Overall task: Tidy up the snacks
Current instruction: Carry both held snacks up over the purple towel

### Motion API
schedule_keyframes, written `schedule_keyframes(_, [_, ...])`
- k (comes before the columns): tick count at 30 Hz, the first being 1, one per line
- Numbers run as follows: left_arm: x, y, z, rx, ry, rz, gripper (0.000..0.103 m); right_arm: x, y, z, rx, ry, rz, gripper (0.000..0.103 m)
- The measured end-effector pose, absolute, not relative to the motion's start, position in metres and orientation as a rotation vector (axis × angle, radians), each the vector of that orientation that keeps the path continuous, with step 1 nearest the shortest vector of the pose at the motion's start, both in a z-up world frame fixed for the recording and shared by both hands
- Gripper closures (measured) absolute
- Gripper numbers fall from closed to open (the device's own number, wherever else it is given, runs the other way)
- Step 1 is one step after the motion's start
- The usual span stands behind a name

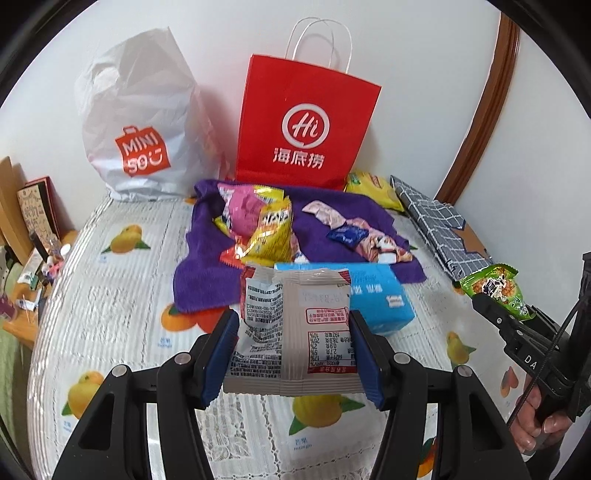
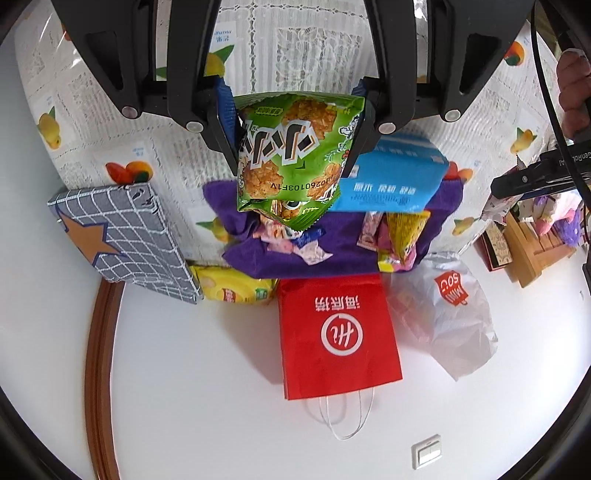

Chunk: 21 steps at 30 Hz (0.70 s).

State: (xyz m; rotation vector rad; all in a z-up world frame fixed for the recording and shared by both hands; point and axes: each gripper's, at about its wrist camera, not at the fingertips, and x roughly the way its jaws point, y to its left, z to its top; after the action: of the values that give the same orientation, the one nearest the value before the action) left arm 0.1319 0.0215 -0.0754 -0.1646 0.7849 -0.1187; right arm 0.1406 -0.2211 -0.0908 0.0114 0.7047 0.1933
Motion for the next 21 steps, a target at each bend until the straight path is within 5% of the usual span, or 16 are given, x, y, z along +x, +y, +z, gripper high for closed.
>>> schedule_keyframes(21, [0.164,0.029,-0.042,-0.177,0.738,-0.143,0.046,0.172,-0.216,-0.052,0.006,0.647,0.177,0.054])
